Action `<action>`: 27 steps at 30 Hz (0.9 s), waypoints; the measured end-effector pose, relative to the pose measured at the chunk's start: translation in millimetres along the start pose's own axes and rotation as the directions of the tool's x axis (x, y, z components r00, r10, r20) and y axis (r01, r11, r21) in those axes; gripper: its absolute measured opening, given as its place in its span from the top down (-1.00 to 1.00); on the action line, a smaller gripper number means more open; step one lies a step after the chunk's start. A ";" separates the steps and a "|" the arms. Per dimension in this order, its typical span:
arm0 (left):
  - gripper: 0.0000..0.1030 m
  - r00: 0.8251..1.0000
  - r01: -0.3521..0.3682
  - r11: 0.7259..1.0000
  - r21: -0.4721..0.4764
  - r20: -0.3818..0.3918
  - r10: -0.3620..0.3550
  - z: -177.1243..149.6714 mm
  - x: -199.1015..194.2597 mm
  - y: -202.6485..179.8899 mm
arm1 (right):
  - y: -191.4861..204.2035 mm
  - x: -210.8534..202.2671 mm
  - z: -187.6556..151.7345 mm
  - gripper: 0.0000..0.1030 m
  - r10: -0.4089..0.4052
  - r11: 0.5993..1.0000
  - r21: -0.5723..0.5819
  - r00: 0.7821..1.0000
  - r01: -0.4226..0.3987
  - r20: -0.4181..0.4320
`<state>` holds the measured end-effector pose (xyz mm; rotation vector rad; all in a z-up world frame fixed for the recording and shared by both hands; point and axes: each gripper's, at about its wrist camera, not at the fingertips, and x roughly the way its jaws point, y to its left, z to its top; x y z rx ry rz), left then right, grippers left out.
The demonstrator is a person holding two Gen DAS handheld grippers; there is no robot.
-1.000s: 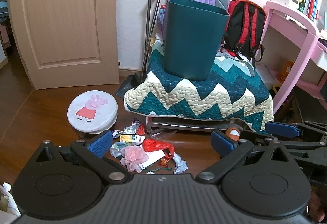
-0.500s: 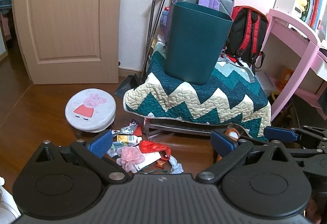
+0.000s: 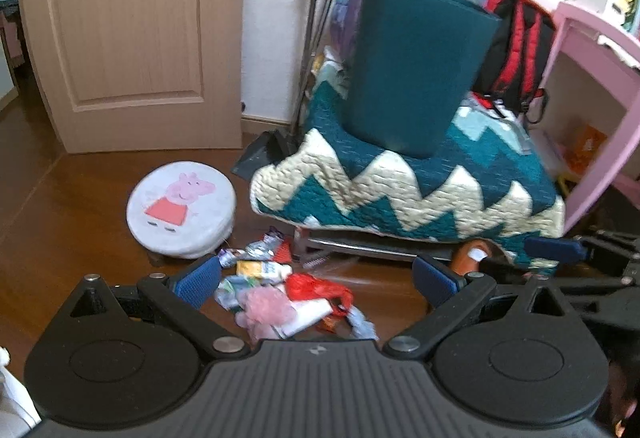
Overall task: Collect trash
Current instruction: 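Grasp a white tissue with the left tool while the right tool grasps a grey tissue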
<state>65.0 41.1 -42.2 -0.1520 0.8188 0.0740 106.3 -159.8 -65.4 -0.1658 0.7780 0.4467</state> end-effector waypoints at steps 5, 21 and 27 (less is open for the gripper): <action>-0.99 0.998 -0.056 0.998 -0.006 -0.014 0.056 20.0 58.9 21.8 | -38.6 69.7 11.2 -0.10 0.022 0.999 0.031 0.999 -0.020 -0.039; -0.99 0.789 -0.143 0.980 -0.139 -0.614 0.028 -64.5 324.3 5.5 | -103.5 321.1 -82.1 -0.09 0.097 0.987 0.160 0.873 -0.022 -0.478; -0.99 0.686 -0.185 0.966 -0.180 -0.727 -0.004 -115.3 404.5 7.5 | -108.2 386.1 -121.9 -0.07 0.131 0.989 0.130 0.790 -0.065 -0.598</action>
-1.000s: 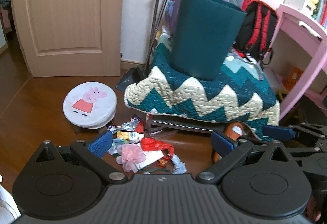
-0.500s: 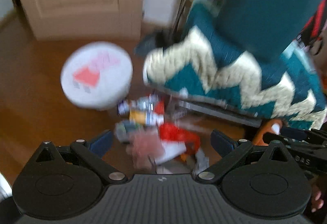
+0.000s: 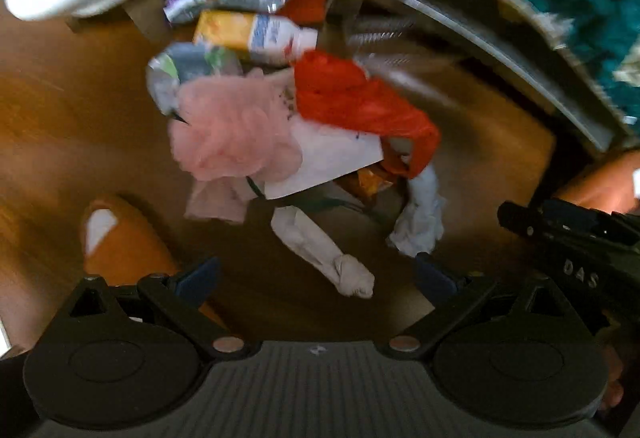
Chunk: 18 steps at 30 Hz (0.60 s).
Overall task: Collect trash
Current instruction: 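Grasp a white tissue with the left tool while the right tool grasps a grey tissue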
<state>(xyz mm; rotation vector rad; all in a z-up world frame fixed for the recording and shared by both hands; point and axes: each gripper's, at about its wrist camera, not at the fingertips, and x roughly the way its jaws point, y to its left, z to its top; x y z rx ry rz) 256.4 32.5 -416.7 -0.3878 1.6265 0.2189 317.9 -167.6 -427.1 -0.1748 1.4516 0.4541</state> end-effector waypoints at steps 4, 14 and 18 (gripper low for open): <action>-0.99 0.995 0.053 0.998 -0.040 -0.086 -0.057 10.6 55.2 -1.2 | 2.2 35.9 2.5 -0.05 0.024 0.996 -0.081 0.999 -0.027 -0.042; -0.98 0.959 0.068 0.997 -0.021 -0.273 -0.071 1.4 138.2 -7.9 | -4.6 96.4 19.4 -0.02 0.026 0.989 -0.140 0.994 -0.042 -0.110; -0.98 0.952 0.080 0.997 0.015 -0.297 -0.072 -4.9 155.8 -13.6 | 0.0 112.1 22.8 -0.02 0.061 0.983 -0.166 0.988 -0.085 -0.144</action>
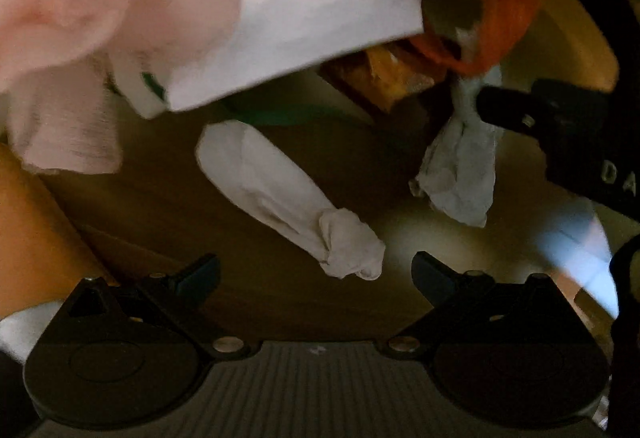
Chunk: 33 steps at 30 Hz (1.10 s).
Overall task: Collect trash
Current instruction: 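Grasp a white tissue with the left tool while the right tool grasps a grey tissue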
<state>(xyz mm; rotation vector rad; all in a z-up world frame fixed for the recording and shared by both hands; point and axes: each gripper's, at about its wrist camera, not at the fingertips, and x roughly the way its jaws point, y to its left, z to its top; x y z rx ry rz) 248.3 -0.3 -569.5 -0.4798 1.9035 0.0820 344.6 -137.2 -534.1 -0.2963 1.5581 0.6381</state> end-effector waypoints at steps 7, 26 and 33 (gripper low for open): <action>-0.90 1.000 -0.009 0.998 0.062 -0.024 0.010 2.6 21.7 -9.0 | 2.7 14.1 -0.8 -0.02 -0.024 1.000 -0.019 1.000 0.025 0.004; 0.43 0.998 0.028 0.999 0.028 -0.051 -0.026 12.3 14.5 -1.3 | 5.8 -1.4 2.3 0.37 -0.115 0.993 0.001 0.993 0.115 0.037; 0.43 0.999 0.023 0.999 0.049 0.024 -0.024 -0.8 -41.7 -7.3 | 15.0 -55.4 -6.8 0.37 -0.152 0.986 0.076 0.985 0.146 0.079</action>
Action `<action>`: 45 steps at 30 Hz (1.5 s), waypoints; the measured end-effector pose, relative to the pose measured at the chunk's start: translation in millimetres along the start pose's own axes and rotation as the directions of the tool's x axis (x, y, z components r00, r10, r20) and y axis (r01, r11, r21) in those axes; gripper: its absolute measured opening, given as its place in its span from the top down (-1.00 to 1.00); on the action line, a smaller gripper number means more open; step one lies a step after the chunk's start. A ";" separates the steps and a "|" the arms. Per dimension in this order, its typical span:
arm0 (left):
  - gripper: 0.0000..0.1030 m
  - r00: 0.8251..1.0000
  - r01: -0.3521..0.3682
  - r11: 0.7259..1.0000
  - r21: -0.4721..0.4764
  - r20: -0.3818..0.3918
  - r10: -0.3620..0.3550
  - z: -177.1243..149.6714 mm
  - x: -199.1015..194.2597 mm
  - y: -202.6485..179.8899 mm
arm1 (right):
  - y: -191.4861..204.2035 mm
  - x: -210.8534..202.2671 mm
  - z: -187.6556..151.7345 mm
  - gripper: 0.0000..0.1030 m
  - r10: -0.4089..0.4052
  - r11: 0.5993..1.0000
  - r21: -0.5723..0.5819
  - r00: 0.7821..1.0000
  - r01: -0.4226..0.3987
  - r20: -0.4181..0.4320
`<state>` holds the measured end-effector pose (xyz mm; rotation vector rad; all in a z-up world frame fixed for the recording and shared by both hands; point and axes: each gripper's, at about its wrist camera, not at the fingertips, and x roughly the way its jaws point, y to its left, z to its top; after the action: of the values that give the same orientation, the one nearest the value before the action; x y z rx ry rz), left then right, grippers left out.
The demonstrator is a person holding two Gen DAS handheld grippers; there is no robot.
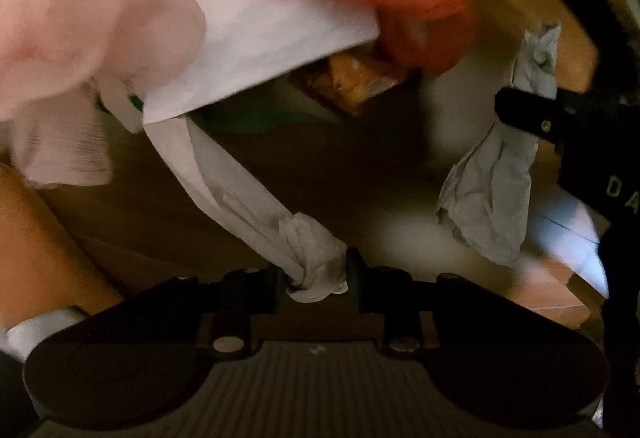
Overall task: Collect trash
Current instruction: 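Grasp a white tissue with the left tool while the right tool grasps a grey tissue, then carry both tissues up to the teal wastebasket and open both tools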
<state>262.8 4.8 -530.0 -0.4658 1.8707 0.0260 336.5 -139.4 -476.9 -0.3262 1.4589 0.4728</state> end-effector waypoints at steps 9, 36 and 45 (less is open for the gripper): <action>0.43 0.985 -0.003 0.999 0.052 0.173 -0.006 -42.7 -108.0 -12.8 | 13.2 -102.9 -16.5 0.38 -0.045 0.999 0.033 0.990 0.041 0.137; 0.43 0.536 -0.017 0.949 0.314 0.804 -0.256 -206.9 -402.5 -57.3 | 52.1 -459.4 -87.1 0.37 -0.113 0.992 0.044 0.656 0.121 0.746; 0.43 0.352 -0.111 0.909 0.401 0.871 -0.341 -217.6 -524.2 -101.2 | 30.6 -551.2 -65.6 0.37 -0.122 0.989 0.059 0.511 0.138 0.851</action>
<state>241.3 17.8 46.0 -0.1942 0.6148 -0.1627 239.1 -204.7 66.4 -0.1593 0.4314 0.4259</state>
